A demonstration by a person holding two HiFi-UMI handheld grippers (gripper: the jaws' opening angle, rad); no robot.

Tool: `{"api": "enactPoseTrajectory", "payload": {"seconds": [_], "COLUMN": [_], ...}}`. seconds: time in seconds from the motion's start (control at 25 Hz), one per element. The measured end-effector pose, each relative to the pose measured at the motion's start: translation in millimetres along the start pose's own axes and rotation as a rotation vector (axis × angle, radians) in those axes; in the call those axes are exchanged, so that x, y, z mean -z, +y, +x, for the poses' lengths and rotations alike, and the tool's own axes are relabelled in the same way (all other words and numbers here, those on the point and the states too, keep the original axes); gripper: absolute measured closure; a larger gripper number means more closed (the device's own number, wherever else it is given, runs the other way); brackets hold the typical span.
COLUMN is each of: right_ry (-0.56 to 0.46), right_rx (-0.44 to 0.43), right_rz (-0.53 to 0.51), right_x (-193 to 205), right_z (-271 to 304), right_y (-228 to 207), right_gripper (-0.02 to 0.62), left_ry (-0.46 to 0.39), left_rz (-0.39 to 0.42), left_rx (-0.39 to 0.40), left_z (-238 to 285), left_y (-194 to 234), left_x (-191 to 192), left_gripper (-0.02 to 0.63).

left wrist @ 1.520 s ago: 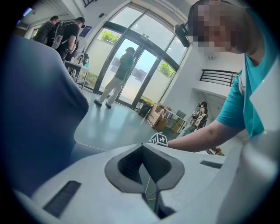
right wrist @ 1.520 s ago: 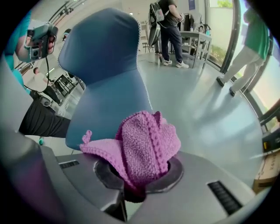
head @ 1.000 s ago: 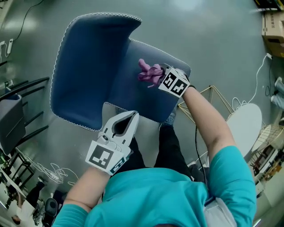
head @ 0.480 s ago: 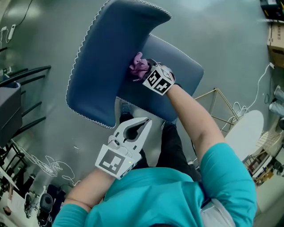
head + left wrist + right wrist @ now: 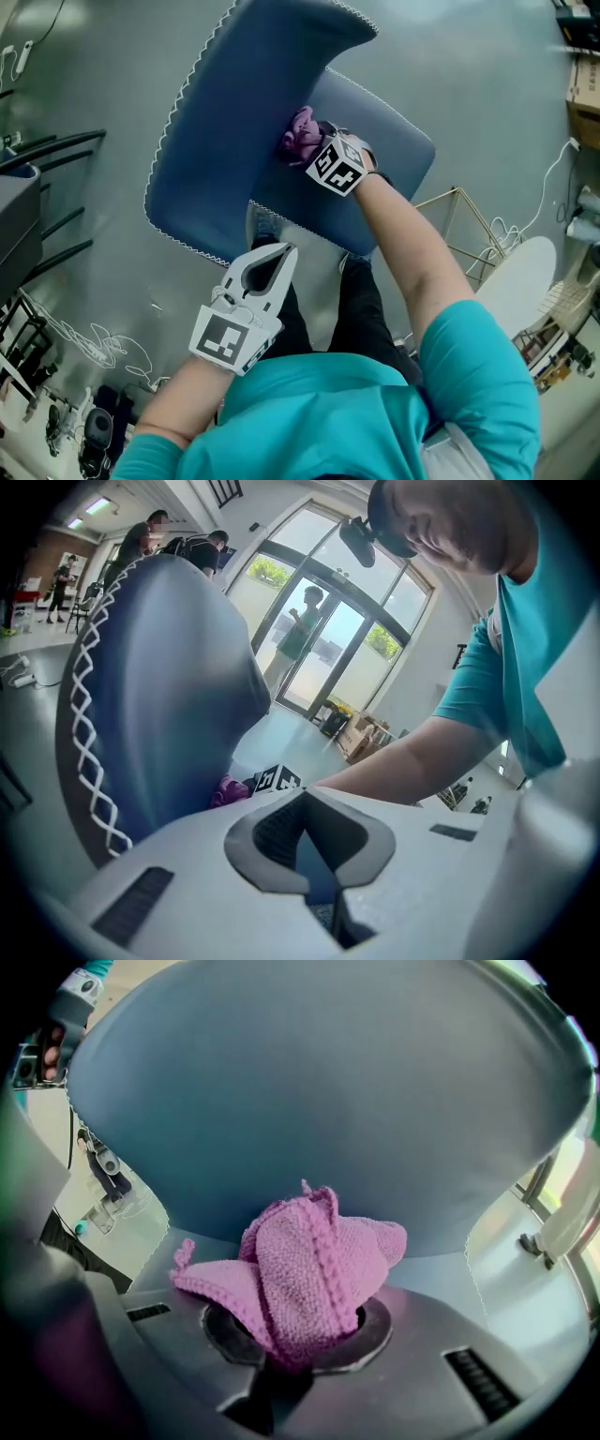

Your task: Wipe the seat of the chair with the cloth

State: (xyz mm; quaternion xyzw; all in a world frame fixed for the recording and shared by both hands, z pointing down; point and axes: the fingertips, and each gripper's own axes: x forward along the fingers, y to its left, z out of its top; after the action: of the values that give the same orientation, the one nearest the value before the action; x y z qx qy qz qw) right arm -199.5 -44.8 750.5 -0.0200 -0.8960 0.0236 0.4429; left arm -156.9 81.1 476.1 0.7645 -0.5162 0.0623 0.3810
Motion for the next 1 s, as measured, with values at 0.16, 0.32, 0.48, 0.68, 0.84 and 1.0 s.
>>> {"api": "enactPoseTrajectory", "payload": {"seconds": [0.16,0.32,0.48,0.68,0.84,1.0], "right_ry": [0.002,0.007,0.015,0.025,0.031,0.041], "right_rx": [0.009,0.013,0.011,0.008,0.007,0.006], "right_rz": [0.015,0.022,0.025,0.034,0.036,0.044], "right_x": [1.2,4.9,14.6,23.4,35.3,50.1], "right_z": [0.2,-2.5,-7.3,-14.3,-23.8,-31.3], "right_y": [0.1,-0.1,1.2,2.4,2.8,4.3], "right_gripper": [0.534,0.535,0.534,0.535,0.534,0.534], "left_ry": [0.005,0.022,0.027,0.035,0.038,0.040], "left_rz": [0.017,0.021,0.031,0.043,0.056,0.069], "left_rx": [-0.002,-0.001,-0.001,0.008,0.018,0.023], "left_z": [-1.6,-1.4,1.8,6.0,12.5,19.7], "left_y": [1.8,0.0,-2.8,-9.8,-19.8,-24.5], "left_x": [-0.1,1.5,1.9,-0.4,-1.4,-3.5], "left_gripper": [0.603,0.603,0.603,0.603,0.603,0.603]}}
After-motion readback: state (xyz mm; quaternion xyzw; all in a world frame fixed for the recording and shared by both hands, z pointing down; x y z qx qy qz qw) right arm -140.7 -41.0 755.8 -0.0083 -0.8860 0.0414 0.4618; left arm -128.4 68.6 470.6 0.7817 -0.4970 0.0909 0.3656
